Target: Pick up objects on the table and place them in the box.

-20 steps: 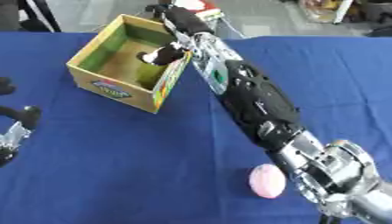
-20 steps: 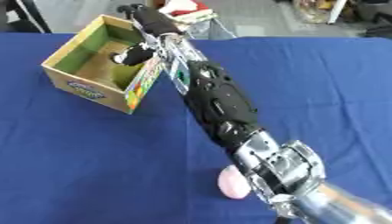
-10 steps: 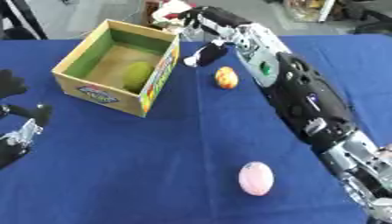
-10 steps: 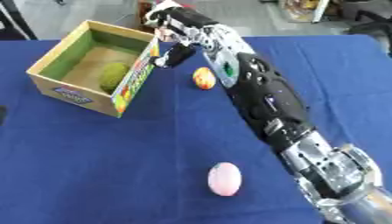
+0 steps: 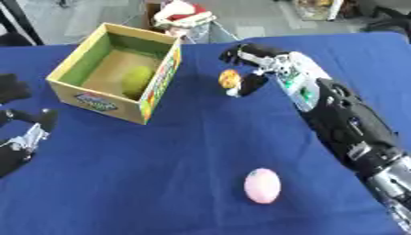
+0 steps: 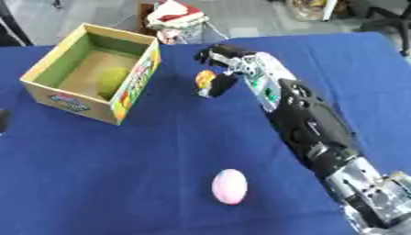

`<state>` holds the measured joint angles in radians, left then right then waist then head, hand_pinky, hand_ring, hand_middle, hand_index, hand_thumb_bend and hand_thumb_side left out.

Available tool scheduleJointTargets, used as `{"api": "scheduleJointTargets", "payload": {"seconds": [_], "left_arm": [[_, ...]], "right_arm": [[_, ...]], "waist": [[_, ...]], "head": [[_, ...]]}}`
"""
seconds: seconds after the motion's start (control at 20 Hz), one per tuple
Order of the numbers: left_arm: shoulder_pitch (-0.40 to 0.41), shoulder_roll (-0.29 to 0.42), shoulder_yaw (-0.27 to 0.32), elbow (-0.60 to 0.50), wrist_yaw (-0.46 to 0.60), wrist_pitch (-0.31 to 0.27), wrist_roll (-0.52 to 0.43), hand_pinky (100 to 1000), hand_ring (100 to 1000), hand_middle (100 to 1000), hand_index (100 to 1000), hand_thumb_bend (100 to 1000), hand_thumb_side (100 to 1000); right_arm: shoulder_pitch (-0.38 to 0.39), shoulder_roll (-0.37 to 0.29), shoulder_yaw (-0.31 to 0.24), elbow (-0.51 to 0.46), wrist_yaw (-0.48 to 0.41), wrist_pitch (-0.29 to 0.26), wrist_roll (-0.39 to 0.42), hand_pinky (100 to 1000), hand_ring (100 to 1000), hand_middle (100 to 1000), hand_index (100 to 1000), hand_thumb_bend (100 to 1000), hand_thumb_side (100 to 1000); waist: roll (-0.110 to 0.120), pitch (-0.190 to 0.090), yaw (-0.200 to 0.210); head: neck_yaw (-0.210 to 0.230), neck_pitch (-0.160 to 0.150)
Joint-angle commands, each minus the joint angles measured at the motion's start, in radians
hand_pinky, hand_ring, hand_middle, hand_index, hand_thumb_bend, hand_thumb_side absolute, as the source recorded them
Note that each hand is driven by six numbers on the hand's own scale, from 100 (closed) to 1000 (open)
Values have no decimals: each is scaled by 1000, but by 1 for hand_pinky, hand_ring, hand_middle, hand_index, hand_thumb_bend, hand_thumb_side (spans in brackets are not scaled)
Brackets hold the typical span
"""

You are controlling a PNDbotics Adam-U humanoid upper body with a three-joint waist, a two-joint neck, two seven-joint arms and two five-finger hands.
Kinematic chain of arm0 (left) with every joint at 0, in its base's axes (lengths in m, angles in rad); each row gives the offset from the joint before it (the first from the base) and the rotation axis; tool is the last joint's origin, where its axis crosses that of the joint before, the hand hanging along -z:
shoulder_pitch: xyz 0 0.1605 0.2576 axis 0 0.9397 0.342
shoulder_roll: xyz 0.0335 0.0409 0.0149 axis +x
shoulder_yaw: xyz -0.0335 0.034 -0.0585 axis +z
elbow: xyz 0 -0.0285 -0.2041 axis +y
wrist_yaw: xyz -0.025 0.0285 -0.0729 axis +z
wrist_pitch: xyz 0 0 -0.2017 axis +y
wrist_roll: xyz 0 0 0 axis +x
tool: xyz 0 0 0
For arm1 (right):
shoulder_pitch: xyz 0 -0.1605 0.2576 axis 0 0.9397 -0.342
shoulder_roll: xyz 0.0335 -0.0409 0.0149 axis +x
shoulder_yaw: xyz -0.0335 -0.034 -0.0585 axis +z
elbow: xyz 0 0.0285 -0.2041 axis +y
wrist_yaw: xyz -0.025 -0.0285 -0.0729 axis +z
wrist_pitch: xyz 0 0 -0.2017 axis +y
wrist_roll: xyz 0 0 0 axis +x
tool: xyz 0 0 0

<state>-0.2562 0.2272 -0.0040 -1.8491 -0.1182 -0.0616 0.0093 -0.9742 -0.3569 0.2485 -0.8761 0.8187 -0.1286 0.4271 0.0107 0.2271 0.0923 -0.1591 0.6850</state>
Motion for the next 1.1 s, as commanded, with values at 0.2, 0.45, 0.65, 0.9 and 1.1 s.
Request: {"api": "scheduleJointTargets", "payload": {"seconds": [0.2, 0.45, 0.65, 0.9, 1.1], "left_arm": [[-8, 20, 8, -12, -4, -2, 4, 502, 743, 694, 824, 523, 271], [-10, 19, 7, -11, -3, -2, 2, 502, 743, 695, 825, 521, 271], [-12, 18, 6, -11, -2, -2, 1, 502, 743, 695, 825, 519, 272], [-13, 18, 5, -11, -2, -2, 0, 503, 744, 695, 825, 518, 272], [-13, 17, 4, -11, -1, -3, -1, 503, 744, 696, 825, 517, 272]], "right_arm": [[-17, -1, -45, 67, 106, 5, -58, 813, 824, 817, 886, 399, 310], [-25, 19, -80, 104, 148, 34, -145, 793, 798, 776, 808, 354, 264], [-33, 31, -98, 106, 161, 66, -272, 754, 751, 699, 615, 142, 123], [-41, 39, -98, 78, 141, 93, -418, 721, 707, 625, 490, 100, 100], [-51, 49, -95, 57, 121, 113, -514, 699, 678, 587, 449, 100, 100]], "waist": [[3, -20, 4], [4, -18, 9], [4, -17, 14], [1, -18, 18], [-1, -20, 22]], "head": [[3, -6], [2, -8], [2, -10], [-2, -9], [-7, -9]]}}
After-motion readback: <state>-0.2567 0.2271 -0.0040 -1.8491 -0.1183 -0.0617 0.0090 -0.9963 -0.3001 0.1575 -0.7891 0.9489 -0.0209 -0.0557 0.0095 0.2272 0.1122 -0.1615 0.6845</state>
